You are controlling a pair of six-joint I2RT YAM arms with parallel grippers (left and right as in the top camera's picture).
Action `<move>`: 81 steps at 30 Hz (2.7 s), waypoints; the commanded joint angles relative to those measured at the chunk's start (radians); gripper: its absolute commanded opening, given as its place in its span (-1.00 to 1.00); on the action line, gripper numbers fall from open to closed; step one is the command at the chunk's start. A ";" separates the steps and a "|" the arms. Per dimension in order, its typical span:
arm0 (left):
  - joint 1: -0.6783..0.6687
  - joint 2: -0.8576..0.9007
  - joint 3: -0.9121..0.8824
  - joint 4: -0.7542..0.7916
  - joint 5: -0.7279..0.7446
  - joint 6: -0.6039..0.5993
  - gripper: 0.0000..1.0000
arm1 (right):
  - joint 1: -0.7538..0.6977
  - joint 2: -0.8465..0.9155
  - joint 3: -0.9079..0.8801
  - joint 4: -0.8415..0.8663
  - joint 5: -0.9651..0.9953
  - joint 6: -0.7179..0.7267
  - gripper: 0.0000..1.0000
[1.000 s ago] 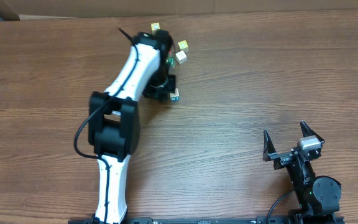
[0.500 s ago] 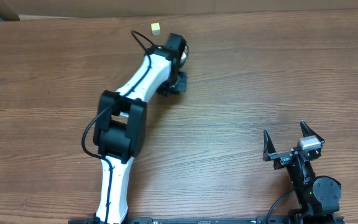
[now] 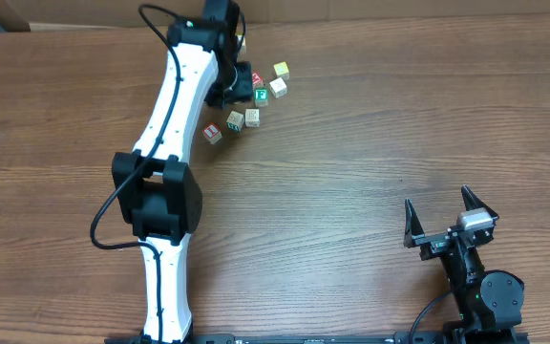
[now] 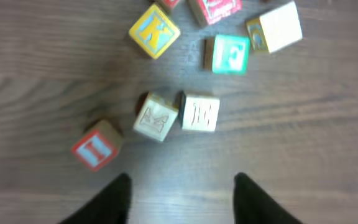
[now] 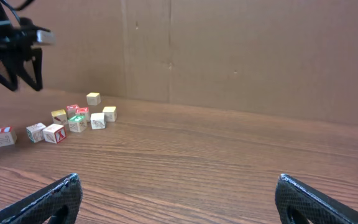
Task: Flip 5 blocks
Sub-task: 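Lower the left gripper and grasp the red-lettered block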
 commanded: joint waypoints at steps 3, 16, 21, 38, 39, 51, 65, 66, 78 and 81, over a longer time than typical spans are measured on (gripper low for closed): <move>0.050 0.005 0.018 -0.099 -0.109 -0.031 0.58 | -0.005 -0.007 -0.010 0.004 -0.001 0.000 1.00; 0.133 0.009 -0.251 0.084 -0.010 -0.167 0.31 | -0.005 -0.007 -0.010 0.004 -0.001 -0.001 1.00; 0.129 0.009 -0.332 0.176 0.032 -0.169 0.09 | -0.005 -0.007 -0.010 0.004 -0.001 0.000 1.00; 0.125 0.012 -0.364 0.224 -0.018 -0.209 -0.22 | -0.005 -0.007 -0.010 0.004 -0.001 0.000 1.00; 0.125 0.012 -0.368 0.225 -0.018 -0.212 -0.22 | -0.005 -0.007 -0.010 0.004 -0.001 0.000 1.00; 0.121 0.010 -0.413 0.281 -0.014 -0.214 -0.36 | -0.005 -0.007 -0.010 0.004 -0.001 0.000 1.00; 0.121 -0.011 -0.334 0.187 0.032 -0.120 -0.78 | -0.005 -0.007 -0.010 0.004 -0.001 0.000 1.00; 0.121 -0.020 -0.316 0.159 0.032 -0.119 -0.78 | -0.005 -0.007 -0.010 0.004 -0.001 0.000 1.00; 0.080 -0.306 -0.238 -0.147 0.057 -0.032 -0.74 | -0.005 -0.007 -0.010 0.004 -0.001 0.000 1.00; 0.057 -0.401 -0.238 -0.206 0.055 -0.032 -0.72 | -0.005 -0.007 -0.010 0.004 -0.001 0.000 1.00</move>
